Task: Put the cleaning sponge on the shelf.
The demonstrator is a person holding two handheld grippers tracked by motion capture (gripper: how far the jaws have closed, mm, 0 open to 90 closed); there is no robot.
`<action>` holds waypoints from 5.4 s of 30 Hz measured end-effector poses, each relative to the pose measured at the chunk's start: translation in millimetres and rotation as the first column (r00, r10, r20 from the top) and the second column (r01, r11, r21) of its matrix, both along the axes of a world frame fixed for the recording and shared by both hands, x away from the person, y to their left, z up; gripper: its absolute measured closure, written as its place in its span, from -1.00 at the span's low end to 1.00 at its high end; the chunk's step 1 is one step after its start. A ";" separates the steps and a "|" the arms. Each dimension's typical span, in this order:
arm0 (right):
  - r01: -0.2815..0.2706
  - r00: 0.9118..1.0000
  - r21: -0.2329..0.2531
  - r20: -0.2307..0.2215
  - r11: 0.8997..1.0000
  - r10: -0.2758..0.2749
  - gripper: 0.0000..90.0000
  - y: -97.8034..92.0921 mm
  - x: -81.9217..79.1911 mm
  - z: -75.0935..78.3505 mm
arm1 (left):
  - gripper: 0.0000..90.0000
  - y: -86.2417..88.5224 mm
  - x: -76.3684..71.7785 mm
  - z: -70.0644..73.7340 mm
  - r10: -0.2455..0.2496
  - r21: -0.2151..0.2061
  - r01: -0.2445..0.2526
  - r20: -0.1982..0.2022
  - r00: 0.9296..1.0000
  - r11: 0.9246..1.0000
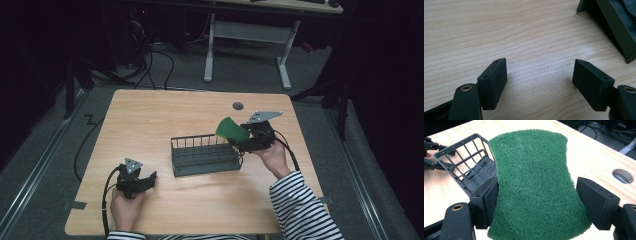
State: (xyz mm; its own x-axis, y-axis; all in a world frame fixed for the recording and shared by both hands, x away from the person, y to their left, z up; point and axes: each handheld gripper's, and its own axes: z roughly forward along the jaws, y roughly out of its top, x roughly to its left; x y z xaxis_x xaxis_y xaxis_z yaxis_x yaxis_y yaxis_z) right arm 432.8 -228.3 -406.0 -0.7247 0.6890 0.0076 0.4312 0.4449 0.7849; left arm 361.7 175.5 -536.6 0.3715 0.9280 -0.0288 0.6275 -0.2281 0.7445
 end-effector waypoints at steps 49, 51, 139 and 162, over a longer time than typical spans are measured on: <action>-0.028 0.999 -0.161 -0.028 0.987 0.023 -0.51 38.5 5.6 -34.7 | -0.37 0.3 -0.3 0.1 0.000 -0.003 0.000 -0.001 1.000 1.000; -0.032 0.999 -0.166 -0.034 0.986 0.027 -0.51 38.7 5.3 -35.7 | -0.37 0.3 -0.3 0.1 0.000 -0.003 0.000 -0.001 1.000 1.000; 0.341 0.938 0.127 -0.106 0.932 -0.329 -0.17 -119.4 -81.5 -81.0 | -0.37 -0.2 -0.3 0.2 -0.003 0.005 0.003 -0.002 1.000 1.000; 0.381 0.922 0.028 -0.080 0.924 -0.378 -0.19 -116.9 -99.0 -110.7 | -0.38 -0.4 -0.3 0.1 -0.003 0.006 0.003 -0.001 1.000 1.000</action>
